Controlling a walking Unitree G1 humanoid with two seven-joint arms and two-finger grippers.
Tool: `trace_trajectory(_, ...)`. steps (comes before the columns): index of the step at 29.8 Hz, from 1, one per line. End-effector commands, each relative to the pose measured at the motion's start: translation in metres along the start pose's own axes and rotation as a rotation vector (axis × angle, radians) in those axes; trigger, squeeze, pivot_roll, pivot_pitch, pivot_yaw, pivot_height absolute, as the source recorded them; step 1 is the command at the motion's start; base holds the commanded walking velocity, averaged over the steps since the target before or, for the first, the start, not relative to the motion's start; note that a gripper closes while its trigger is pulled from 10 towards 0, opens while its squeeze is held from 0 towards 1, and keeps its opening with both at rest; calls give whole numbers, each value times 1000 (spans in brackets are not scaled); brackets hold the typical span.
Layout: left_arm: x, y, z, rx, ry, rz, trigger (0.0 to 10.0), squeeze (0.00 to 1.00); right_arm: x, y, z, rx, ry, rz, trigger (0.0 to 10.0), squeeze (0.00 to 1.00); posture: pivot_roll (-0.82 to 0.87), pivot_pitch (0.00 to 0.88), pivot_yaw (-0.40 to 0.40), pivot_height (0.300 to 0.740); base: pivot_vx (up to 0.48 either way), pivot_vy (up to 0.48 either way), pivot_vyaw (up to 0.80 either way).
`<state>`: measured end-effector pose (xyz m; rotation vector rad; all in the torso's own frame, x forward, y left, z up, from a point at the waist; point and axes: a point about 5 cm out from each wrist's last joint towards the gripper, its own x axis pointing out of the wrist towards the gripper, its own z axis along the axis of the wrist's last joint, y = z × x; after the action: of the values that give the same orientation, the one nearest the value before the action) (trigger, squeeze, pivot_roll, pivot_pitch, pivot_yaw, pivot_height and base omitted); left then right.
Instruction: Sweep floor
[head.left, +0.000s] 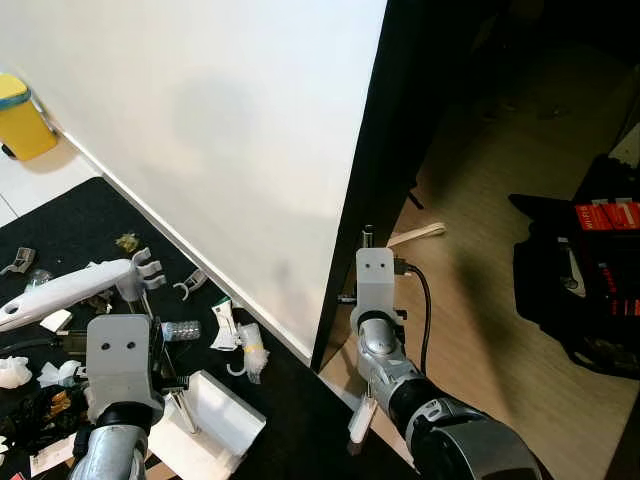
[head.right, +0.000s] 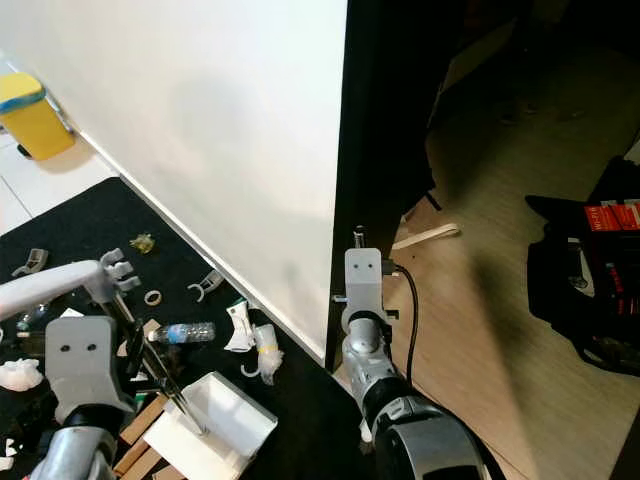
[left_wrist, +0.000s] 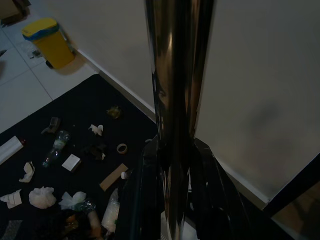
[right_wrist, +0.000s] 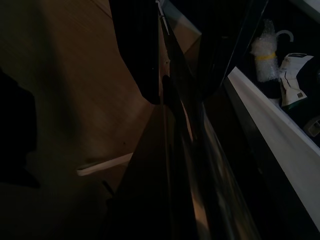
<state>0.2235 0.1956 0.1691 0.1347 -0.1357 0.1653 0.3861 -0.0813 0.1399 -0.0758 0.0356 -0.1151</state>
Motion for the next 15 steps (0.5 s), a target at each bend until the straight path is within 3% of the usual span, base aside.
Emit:
trace_trajectory(1, -3, 4, 5, 12, -21, 32, 10000, 0, -3, 1, -10, -5, 35, -1, 0, 0, 387, 404, -23, 740, 0, 0, 0)
trace_trajectory(2, -2, 4, 5, 12, -22, 31, 10000, 0, -3, 0, -10, -4, 35, -3, 0, 0, 386, 399, -24, 740, 0, 0, 0)
trace_trajectory(3, 2, 2, 3, 11, -29, 26, 10000, 0, -2, -1, -8, 13, 25, 9, 10000, 0, 358, 357, -31, 740, 0, 0, 0)
trace_trajectory(15, 18, -7, 1, -9, -55, 5, 10000, 0, 2, -10, -2, 54, -21, 64, 10000, 0, 311, 319, -38, 740, 0, 0, 0)
